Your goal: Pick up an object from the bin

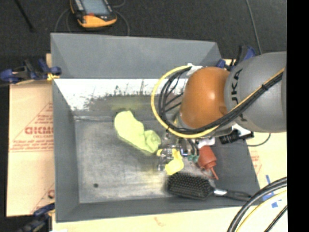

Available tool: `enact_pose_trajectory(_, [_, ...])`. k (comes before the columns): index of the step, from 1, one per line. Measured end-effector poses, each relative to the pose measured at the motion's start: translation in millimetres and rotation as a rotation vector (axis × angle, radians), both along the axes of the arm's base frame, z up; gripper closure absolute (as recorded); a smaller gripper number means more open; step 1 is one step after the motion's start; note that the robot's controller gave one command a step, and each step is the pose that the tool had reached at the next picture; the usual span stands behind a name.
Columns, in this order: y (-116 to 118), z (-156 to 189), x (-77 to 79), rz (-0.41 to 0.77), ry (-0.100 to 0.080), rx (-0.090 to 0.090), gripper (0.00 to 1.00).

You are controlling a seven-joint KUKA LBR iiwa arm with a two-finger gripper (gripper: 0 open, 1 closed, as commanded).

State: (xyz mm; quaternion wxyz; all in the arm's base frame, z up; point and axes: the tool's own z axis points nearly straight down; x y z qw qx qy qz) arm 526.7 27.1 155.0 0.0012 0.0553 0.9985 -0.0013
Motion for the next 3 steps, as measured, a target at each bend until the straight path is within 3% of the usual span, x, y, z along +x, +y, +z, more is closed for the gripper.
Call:
enact_pose_trajectory(1, [16.5,27.2,23.5,0.073,0.001,0.002,1.00])
enact_pose_trajectory(2, [7.8,33.9,37.2,0.179,-0.004,0.002,1.00])
enact_pose_trajectory(3, [1.7,234.2,20.6,0.126,-0.009,0.002,1.00])
